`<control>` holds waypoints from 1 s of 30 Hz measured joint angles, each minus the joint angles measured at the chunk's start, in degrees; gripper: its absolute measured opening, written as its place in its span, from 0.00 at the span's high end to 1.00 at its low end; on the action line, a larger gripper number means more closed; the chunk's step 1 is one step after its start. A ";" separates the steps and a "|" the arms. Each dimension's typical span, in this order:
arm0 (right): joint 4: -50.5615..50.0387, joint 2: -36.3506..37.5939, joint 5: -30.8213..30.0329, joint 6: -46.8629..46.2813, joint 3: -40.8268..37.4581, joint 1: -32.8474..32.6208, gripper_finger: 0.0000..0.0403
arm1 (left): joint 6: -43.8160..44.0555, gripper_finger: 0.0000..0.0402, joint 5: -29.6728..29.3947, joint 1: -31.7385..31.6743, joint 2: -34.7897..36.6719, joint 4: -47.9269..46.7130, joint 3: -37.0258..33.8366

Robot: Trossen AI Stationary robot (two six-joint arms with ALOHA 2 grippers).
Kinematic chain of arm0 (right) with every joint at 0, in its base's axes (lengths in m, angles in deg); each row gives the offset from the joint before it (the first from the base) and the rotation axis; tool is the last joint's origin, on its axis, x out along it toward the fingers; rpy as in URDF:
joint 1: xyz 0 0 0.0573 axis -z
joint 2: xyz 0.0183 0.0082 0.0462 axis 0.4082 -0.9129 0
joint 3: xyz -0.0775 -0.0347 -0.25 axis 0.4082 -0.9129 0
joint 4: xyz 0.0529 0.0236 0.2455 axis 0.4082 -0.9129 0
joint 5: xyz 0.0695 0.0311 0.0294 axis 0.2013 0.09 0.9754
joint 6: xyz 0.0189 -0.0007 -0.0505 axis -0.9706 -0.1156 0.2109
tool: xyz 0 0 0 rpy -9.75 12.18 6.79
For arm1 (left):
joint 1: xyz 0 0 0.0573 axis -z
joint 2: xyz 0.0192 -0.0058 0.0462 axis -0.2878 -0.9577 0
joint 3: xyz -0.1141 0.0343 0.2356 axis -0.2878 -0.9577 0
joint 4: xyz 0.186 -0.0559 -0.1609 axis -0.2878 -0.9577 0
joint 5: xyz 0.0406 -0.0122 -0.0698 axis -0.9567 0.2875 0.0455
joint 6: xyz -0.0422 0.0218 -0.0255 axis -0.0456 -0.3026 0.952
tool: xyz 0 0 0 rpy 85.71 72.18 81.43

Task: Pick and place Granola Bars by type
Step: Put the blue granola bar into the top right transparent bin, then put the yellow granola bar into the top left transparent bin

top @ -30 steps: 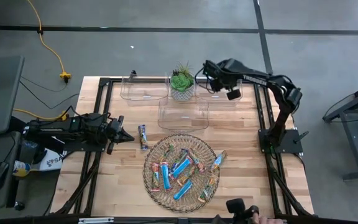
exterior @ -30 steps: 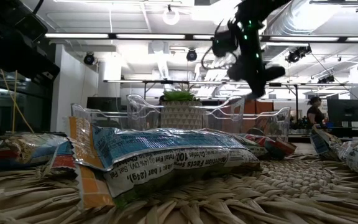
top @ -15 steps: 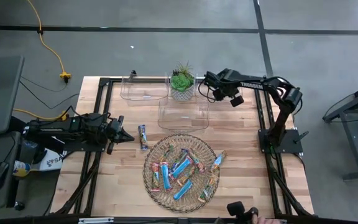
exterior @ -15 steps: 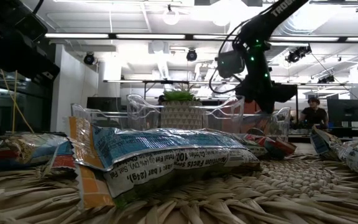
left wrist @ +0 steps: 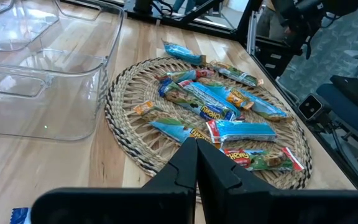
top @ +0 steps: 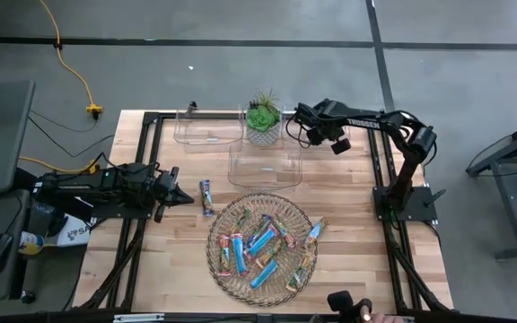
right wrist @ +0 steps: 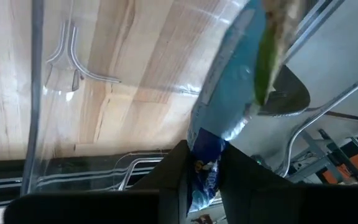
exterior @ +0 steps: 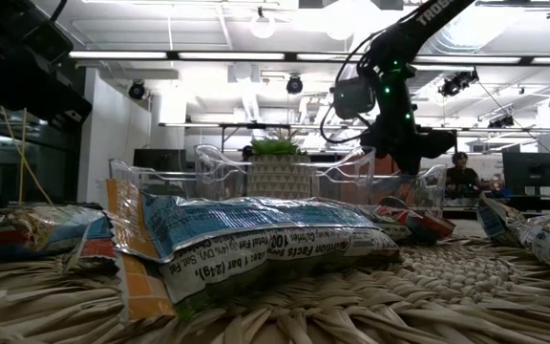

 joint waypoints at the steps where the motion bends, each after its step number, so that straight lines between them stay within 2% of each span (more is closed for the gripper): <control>1: 0.00 0.00 -0.02 -0.67 0.00 0.00 0.83 | 0.00 1.00 0.03 0.00 0.01 0.00 0.01; 12: -0.46 0.00 -5.76 -7.76 0.10 -0.02 0.72 | 0.00 1.00 0.01 0.00 0.00 0.00 0.00; 21: -7.04 0.02 -4.66 -20.22 6.62 -0.29 0.70 | 0.00 1.00 -0.04 0.00 0.00 0.00 -0.01; 25: -13.55 0.02 1.84 -31.53 14.56 -0.98 0.70 | 0.00 1.00 -0.25 0.00 0.00 0.00 0.01; 30: -21.05 0.02 17.13 -48.58 26.78 -1.16 0.70 | 0.00 1.00 -0.23 0.00 0.01 0.00 0.00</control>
